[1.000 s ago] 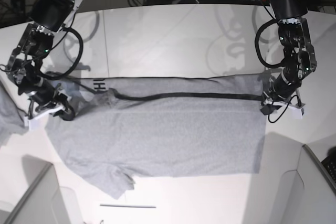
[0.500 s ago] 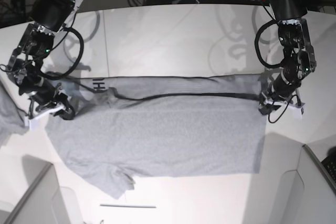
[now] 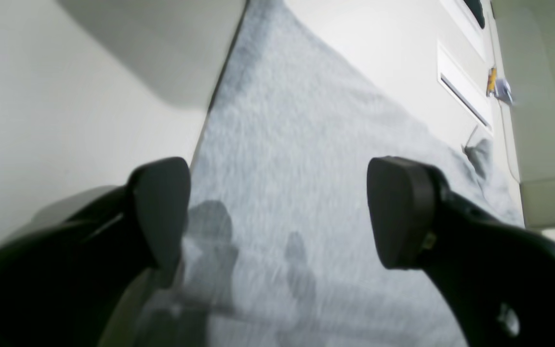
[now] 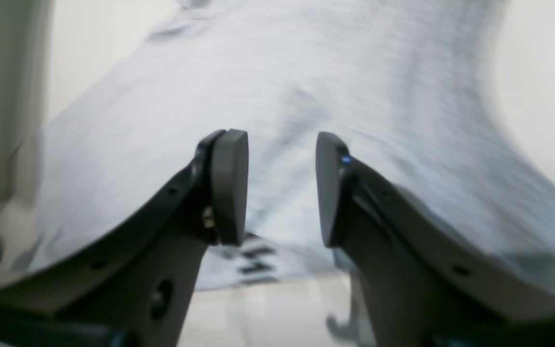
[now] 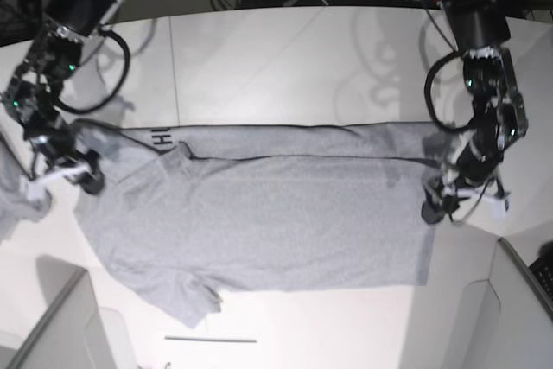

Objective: Fold the T-shirt properly
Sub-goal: 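Lower the folded edge onto the shirt and open both grippers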

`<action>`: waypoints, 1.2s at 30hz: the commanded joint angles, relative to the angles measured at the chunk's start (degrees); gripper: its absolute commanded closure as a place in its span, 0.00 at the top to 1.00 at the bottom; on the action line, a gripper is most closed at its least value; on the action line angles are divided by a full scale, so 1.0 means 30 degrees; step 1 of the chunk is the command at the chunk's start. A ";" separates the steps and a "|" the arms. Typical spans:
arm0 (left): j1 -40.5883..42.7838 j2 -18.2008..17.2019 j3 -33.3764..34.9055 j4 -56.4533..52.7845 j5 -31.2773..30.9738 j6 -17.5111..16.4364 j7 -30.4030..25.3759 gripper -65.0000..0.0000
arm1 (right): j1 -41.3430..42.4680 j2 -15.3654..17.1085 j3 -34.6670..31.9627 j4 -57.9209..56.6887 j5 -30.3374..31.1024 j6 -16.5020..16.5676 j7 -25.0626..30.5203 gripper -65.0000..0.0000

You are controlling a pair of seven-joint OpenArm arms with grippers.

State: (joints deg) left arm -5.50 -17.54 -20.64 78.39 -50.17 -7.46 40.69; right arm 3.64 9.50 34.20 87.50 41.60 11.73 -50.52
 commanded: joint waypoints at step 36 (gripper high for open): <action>0.3107 0.0147 -0.0196 0.1665 0.3640 -0.0105 -0.0449 0.00 | 0.3080 0.5259 -0.7984 -0.7000 -0.4242 0.1615 0.0973 0.30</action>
State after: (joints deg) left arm 4.62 -16.08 -20.91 82.52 -38.98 -7.44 40.32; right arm 11.49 23.97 10.04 65.73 28.25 16.34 -48.58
